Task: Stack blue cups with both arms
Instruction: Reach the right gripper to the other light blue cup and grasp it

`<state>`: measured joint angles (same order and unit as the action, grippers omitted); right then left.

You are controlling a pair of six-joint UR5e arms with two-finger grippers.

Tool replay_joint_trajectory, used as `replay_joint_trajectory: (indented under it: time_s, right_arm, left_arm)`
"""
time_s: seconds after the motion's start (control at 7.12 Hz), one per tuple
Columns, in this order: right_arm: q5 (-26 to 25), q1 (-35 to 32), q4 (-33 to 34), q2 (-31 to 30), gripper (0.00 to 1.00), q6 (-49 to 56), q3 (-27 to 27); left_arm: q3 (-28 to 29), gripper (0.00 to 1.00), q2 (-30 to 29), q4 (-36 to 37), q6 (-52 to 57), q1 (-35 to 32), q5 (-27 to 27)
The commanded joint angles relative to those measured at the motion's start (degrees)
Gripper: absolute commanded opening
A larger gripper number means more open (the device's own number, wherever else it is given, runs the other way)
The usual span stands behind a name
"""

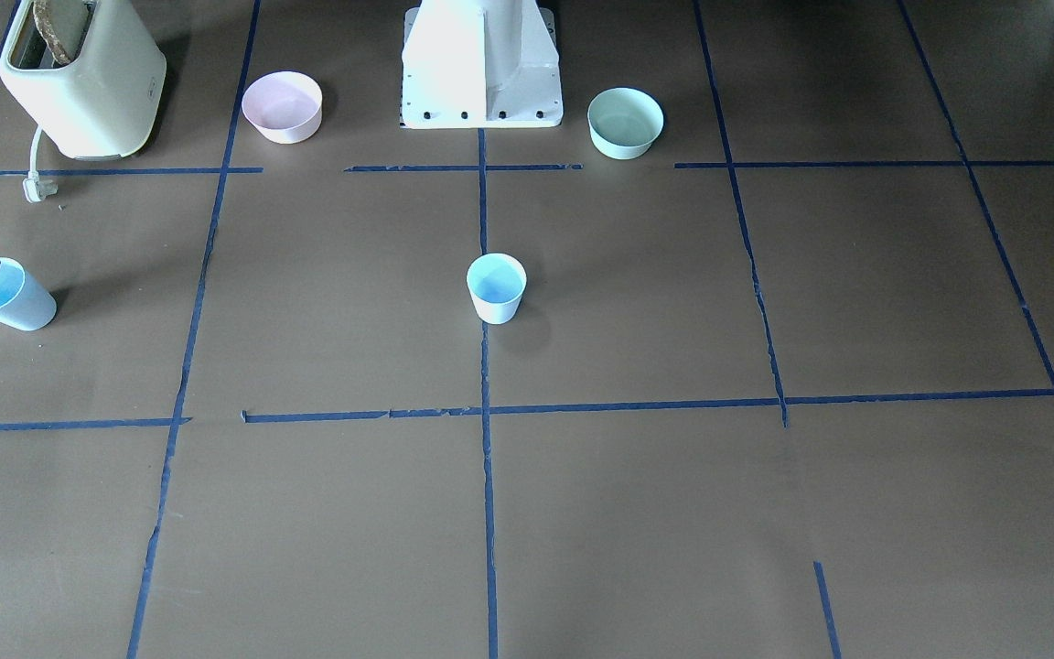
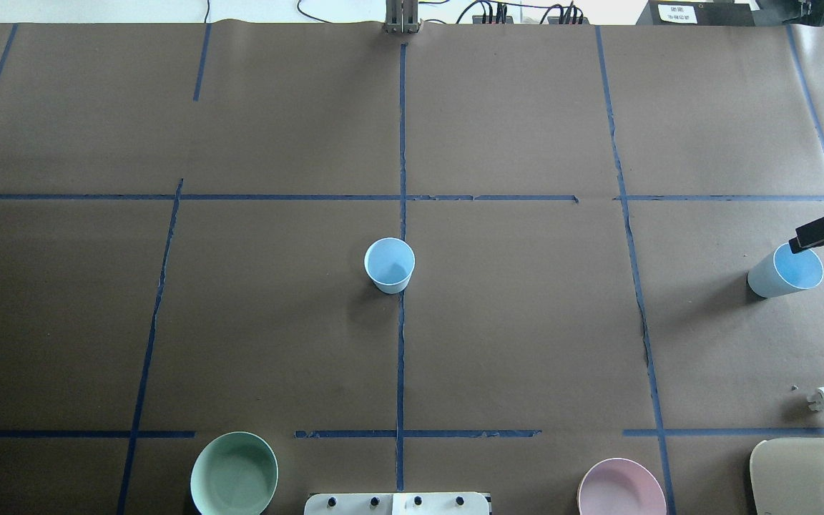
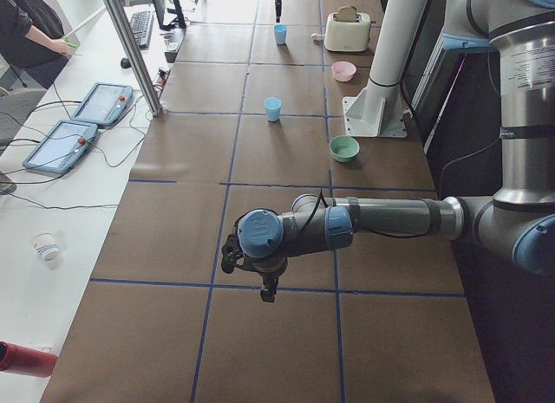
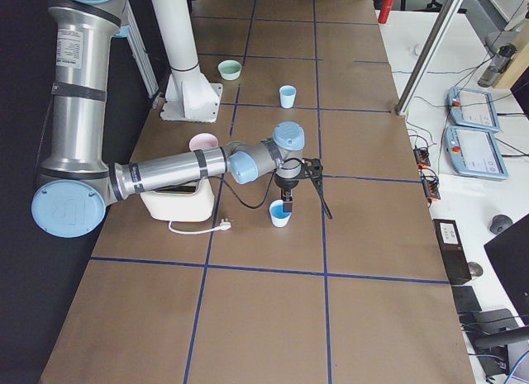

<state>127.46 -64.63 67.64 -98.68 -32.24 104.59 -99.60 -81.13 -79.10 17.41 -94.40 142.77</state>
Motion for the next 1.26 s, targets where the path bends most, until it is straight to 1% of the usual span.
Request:
replay_joint_trajectory:
  time_s: [0.0,0.14,0.28,0.42,0.56,0.7,0.84,1.12]
  right_arm:
    - [-0.28,0.38,-5.48,-1.43,1.0,0.25,-3.93]
    - [-0.2,0.64,-7.25,-1.17,1.0,-0.1,-6.05]
    - [-0.37,1.95,-7.26,-0.56,0.99,-0.53,-7.2]
    - [-0.55,3.18,-7.26,1.45,0.96,-0.8,-8.86]
    - [-0.46,3.45,-7.26,1.82,0.78,-0.8,-10.36]
    - [-0.2,3.45,-7.26,1.73,0.31,-0.72,-10.46]
    - [0.07,3.45,-7.26,1.65,0.01,-0.71,-10.29]
    - [0.5,3.45,-7.26,1.12,0.0,-0.8,-9.24]
  left_arm:
    - [-0.16,1.0,0.09,0.0,0.0,0.0,0.05]
    - [-0.42,1.0,0.09,0.0,0.0,0.0,0.05]
    - [-0.77,1.0,0.09,0.0,0.0,0.0,-0.04]
    - [-0.95,1.0,0.18,0.0,0.08,0.0,-0.04]
    - [-1.03,1.0,0.09,0.0,0.08,0.0,-0.04]
    - [-1.03,1.0,0.18,0.0,0.08,0.0,-0.04]
    - [-1.03,1.0,0.18,0.0,0.08,0.0,-0.04]
    - [-1.12,1.0,0.18,0.0,0.08,-0.09,-0.04]
